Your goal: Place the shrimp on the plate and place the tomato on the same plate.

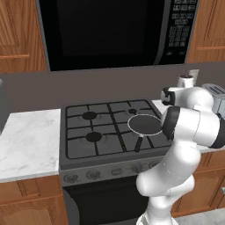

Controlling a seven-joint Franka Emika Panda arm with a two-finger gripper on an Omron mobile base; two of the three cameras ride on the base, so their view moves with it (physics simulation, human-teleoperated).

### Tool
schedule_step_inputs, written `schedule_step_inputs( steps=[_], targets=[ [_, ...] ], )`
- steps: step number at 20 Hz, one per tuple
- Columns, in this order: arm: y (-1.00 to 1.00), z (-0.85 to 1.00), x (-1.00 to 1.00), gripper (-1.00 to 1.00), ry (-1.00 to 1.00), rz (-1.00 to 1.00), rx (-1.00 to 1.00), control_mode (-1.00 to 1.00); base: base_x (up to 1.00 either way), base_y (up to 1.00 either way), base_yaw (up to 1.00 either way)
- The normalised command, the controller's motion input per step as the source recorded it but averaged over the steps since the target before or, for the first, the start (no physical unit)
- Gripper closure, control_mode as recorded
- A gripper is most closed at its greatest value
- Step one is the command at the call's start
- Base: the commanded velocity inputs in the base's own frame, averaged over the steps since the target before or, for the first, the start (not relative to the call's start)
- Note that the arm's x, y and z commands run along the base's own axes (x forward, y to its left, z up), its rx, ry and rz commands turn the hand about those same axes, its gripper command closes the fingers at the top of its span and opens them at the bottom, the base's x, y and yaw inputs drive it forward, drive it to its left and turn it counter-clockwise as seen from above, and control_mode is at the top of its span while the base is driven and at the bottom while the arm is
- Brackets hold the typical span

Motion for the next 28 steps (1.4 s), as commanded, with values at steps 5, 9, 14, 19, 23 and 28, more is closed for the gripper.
schedule_step_inputs(
  steps=[5, 9, 14, 19, 23, 28],
  targets=[
    [-0.54, 0.0, -0.23, 1.0, -0.09, -0.31, 0.01, -1.0, 0.0, 0.0, 0.0],
    [-0.58, 0.0, -0.25, 1.0, -0.05, -0.28, 0.02, -1.0, 0.0, 0.0, 0.0],
    [-0.37, 0.0, -0.08, 1.0, -0.05, -0.24, 0.03, -1.0, 0.0, 0.0, 0.0],
    [-0.14, -0.06, 0.07, 1.0, -0.1, -0.17, 0.02, -1.0, 0.0, 0.0, 0.0],
    [0.0, -0.25, 0.14, 1.0, -0.07, -0.06, 0.04, -1.0, 0.0, 0.0, 0.0],
    [0.0, -0.45, 0.1, 1.0, -0.03, -0.02, 0.05, -1.0, 0.0, 0.0, 0.0]
  ],
)
